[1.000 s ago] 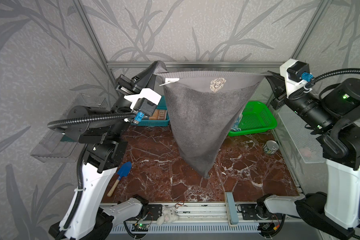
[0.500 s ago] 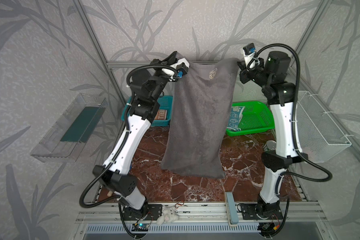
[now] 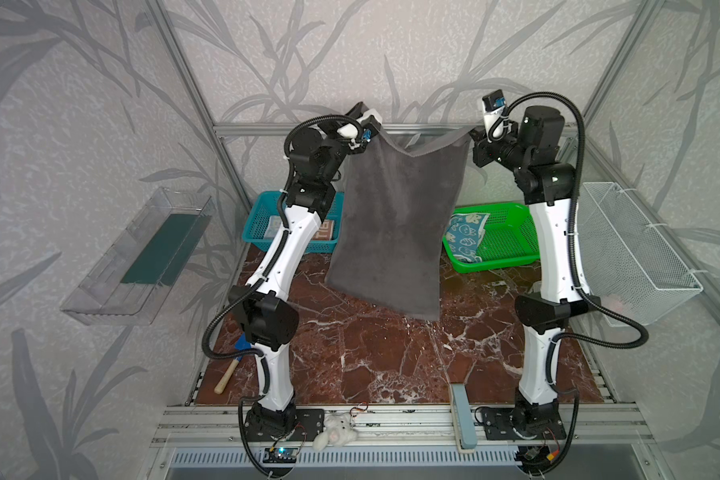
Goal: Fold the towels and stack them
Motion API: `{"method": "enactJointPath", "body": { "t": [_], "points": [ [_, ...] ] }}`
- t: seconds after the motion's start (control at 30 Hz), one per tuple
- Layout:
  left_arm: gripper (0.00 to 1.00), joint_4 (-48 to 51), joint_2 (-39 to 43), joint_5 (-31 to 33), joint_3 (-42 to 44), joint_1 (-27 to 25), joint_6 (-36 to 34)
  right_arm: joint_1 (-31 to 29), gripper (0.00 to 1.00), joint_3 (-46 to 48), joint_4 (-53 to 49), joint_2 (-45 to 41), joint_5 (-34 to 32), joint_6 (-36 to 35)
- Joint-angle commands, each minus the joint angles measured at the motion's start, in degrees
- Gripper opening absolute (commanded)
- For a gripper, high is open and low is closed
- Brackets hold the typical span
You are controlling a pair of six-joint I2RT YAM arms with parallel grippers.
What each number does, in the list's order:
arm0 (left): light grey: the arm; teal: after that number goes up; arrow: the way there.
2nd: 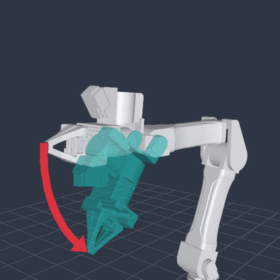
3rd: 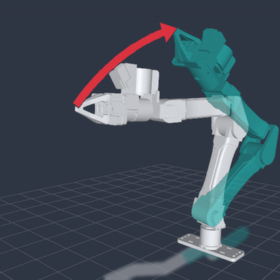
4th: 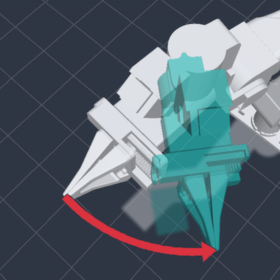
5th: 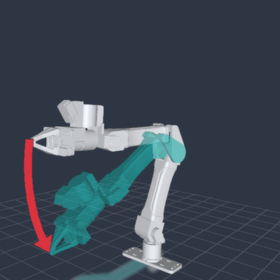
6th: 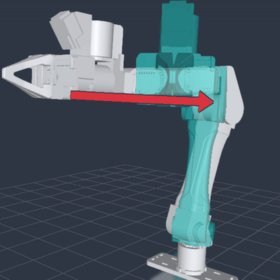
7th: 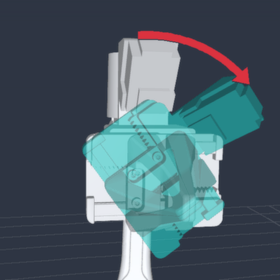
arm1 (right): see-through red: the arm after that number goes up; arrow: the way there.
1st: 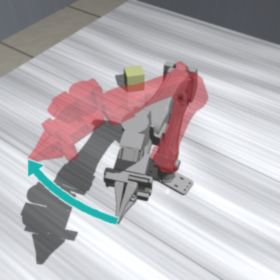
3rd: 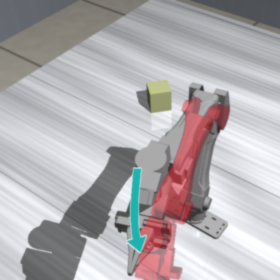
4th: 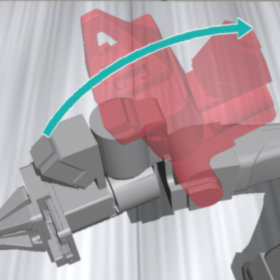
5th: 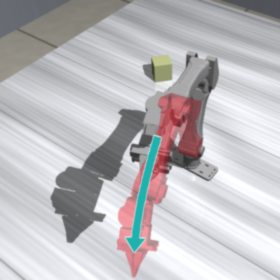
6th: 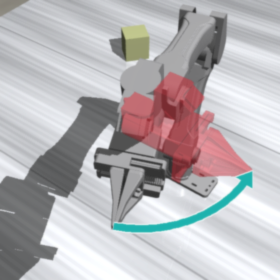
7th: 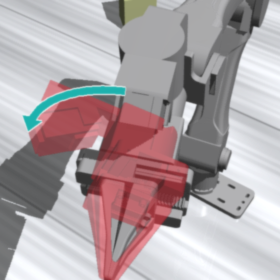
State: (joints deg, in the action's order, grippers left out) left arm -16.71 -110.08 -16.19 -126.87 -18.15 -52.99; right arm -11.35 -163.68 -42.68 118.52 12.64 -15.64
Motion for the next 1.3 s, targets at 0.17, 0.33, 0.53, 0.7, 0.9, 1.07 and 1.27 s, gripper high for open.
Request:
{"method": "enactJointPath", "body": {
  "t": [0.17, 0.33, 0.53, 0.7, 0.9, 1.07, 1.27],
  "points": [
    [0.0, -4.0, 24.2, -5.6, 16.6, -11.1, -9.0, 0.0, 0.0, 14.7, 1.3, -23.6, 9.3, 1.7],
    [0.0, -3.2, 37.0, -4.6, 26.6, -17.0, -9.9, 0.0, 0.0, 29.6, 2.1, -38.6, 12.3, 2.1],
    [0.0, -1.2, 47.0, -4.7, 28.4, -18.8, -3.9, -0.1, 0.0, 36.8, 5.2, -49.3, 11.4, 4.6],
    [0.0, 0.8, 48.0, -0.4, 26.8, -18.8, -3.2, -0.1, 0.0, 31.6, 1.2, -45.7, 9.1, 4.7],
    [0.0, 3.0, 44.5, 7.9, 26.3, -17.5, -6.5, -0.1, 0.0, 28.8, -0.6, -36.9, 6.3, 4.7],
    [0.0, 1.9, 39.1, 8.9, 28.7, -6.9, -1.1, -0.1, 0.0, 28.2, -0.6, -27.7, 6.0, 4.9],
    [0.0, -2.0, 28.4, 9.8, 32.8, 4.1, 5.1, -0.1, 0.0, 23.8, -1.0, -14.1, 5.3, 5.3]
  ]
}}
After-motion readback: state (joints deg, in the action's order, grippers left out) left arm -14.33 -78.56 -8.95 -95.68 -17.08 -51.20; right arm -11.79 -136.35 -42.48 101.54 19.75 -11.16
